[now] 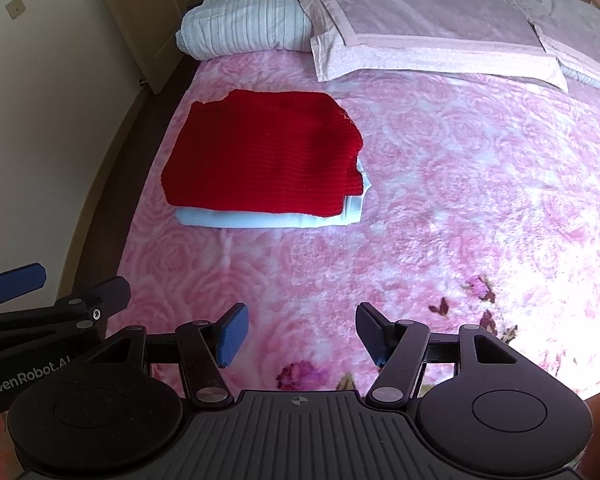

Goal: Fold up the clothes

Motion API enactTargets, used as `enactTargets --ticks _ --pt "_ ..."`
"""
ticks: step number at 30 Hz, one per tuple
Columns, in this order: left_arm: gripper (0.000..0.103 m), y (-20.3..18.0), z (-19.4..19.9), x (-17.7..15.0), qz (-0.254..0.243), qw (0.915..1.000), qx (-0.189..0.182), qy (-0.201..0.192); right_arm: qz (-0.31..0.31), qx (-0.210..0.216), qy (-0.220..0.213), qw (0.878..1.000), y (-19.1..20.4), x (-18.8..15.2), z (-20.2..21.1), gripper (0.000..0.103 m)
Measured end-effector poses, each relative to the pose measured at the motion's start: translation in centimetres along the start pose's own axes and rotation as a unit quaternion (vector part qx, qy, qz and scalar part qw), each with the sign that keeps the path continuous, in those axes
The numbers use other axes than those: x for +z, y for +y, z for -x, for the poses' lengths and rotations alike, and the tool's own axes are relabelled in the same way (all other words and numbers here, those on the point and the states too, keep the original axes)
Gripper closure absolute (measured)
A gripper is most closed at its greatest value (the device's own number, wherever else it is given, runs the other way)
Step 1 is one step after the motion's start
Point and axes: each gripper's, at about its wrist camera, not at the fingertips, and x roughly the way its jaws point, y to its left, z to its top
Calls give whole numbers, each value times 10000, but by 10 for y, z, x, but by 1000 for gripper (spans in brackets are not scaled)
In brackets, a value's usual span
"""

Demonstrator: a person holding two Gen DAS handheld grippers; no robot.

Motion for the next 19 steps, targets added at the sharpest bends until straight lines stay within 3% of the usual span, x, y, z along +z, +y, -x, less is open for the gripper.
enactTargets --ticks 19 --pt "19 7 -8 14 47 9999 -3 -110 95 -2 -5 10000 8 13 -6 40"
